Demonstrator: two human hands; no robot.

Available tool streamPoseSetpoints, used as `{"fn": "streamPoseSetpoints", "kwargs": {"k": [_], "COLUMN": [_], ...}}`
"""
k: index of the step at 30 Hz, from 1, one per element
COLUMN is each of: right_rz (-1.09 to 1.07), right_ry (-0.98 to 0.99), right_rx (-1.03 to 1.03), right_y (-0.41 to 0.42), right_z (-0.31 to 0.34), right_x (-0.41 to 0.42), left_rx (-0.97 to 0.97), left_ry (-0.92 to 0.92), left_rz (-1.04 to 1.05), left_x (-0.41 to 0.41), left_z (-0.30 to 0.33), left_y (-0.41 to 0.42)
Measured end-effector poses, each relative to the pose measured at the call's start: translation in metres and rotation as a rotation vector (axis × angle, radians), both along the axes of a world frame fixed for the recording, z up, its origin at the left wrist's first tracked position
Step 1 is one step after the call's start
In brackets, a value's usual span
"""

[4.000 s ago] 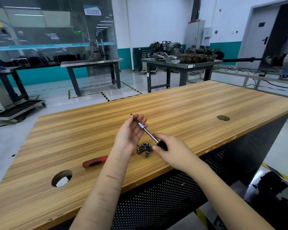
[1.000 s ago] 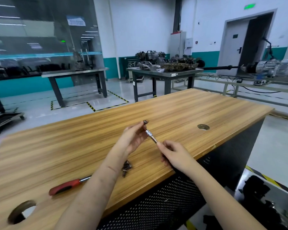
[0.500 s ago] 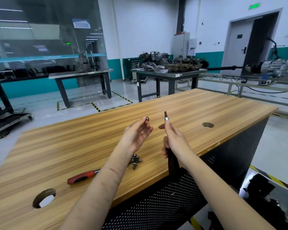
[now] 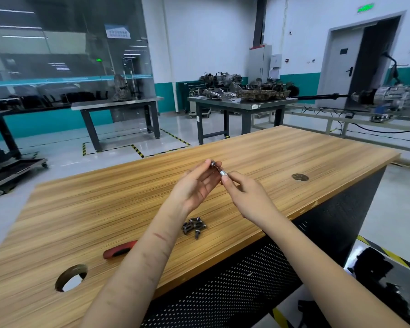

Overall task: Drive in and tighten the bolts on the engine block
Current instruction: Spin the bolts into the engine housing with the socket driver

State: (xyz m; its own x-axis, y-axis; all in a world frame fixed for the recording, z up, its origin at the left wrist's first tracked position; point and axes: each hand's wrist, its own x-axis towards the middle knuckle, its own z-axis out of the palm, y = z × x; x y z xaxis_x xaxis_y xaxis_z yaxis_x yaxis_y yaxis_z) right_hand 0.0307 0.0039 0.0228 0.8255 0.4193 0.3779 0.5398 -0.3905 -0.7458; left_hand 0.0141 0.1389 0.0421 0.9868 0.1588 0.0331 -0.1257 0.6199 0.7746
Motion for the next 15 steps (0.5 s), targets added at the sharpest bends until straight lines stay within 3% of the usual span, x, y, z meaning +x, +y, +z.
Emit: {"fn": "streamPoseSetpoints", "kwargs": {"k": [5, 15], "right_rz": [-0.024, -0.096], "right_ry": [-0.065, -0.106], "right_rx": [-0.125, -0.171], "right_y": [0.002, 0.002], "right_z": [0.007, 0.017], "right_x": [0.003, -0.006], "left_rx": [0.045, -0.069], "left_ry": [-0.029, -0.033], "left_rz": [0.002, -0.019], "left_x": [-0.002, -0.006], "left_z": [0.001, 0.002], "left_y": [0.001, -0.002]}}
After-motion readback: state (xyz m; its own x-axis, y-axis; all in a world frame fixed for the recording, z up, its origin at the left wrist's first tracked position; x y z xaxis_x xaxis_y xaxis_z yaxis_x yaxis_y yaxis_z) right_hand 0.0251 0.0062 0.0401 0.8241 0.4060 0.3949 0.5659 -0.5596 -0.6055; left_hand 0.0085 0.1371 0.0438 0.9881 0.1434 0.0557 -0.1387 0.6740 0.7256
